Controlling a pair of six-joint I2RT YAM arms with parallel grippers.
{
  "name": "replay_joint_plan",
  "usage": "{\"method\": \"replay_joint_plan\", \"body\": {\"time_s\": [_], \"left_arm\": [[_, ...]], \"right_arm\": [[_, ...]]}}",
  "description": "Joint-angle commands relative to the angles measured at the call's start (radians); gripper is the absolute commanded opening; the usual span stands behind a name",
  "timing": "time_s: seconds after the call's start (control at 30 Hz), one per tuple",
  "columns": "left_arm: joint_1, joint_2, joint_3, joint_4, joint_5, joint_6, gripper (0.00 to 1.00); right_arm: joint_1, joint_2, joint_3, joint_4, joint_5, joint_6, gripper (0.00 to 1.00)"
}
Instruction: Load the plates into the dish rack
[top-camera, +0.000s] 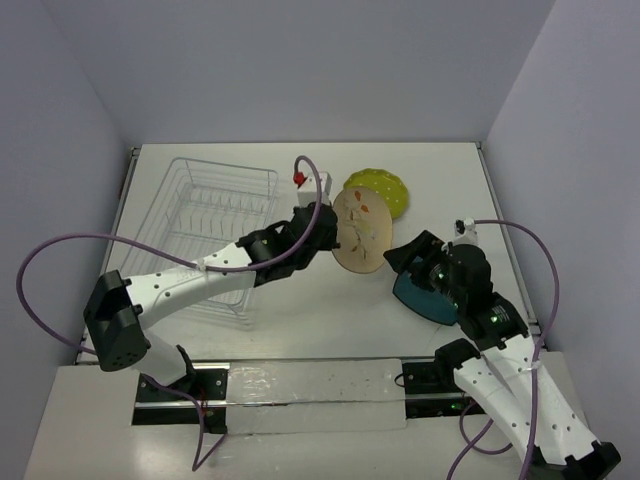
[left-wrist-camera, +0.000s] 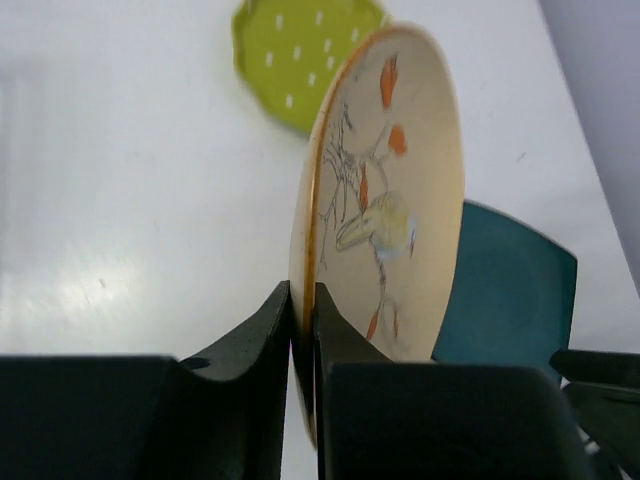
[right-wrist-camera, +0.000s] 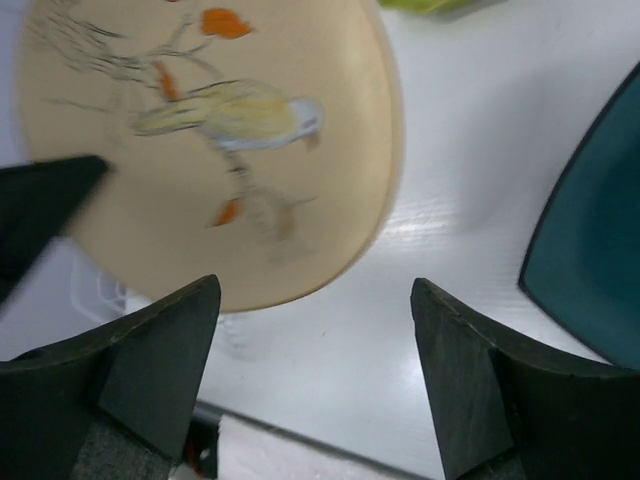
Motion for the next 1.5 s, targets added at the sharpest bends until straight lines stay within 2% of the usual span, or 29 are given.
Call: {"method": "replay_joint_plan", "body": {"time_s": [0.0,0.1,0.3,0.5,0.6,0.67,0.77,0.83,0.9,1.0,1.2,1.47], "left_arm": [[0.075,-0.07,0.261,0.086,-0.098,0.389,0.0],[0.158,-0.076,0.333,0.038,-0.036,0.52,0.0],[0.304,-0.064,0.446,-0.007,0.011,0.703,0.0],[0.516,-0.086,0.471,-0.031,0.069,0.842,0.0],[0.615,-0.111,0.459,-0.044,0.133,0.882,0.0],[0.722,-0.135,0.433,-0.042,0.194,0.898,0.0],[0.834,-0.182,0.335,0.069,0.242,0.962,0.0],[0.874,-0.204,0.28,0.109,0.269,0.998,0.0],[0.918,-0.224,0.221,0.224,0.289,1.031,0.0],[0.951,-0.209,0.218,0.221,0.316,1.053,0.0],[1.042,-0.25,0.02,0.435,0.429,1.1,0.0],[1.15,-0.206,0.024,0.509,0.56,1.126,0.0]], "right_arm": [[0.001,0.001,0.068,-0.005,0.142,-0.07,0.86],[-0.001,0.015,0.095,0.0,0.18,-0.107,0.93],[-0.004,0.053,0.125,0.063,0.212,-0.12,0.94],[-0.009,0.14,0.142,0.109,0.217,-0.147,0.94],[-0.015,0.177,0.139,0.122,0.202,-0.158,0.94],[-0.021,0.204,0.135,0.129,0.18,-0.163,0.94],[-0.036,0.241,0.131,0.149,0.139,-0.179,0.94],[-0.042,0.256,0.133,0.158,0.121,-0.188,0.93],[-0.052,0.281,0.135,0.175,0.098,-0.195,0.93],[-0.058,0.303,0.144,0.182,0.079,-0.196,0.93],[-0.069,0.356,0.157,0.198,0.066,-0.219,0.93],[-0.081,0.442,0.213,0.183,0.068,-0.27,0.92]]}}
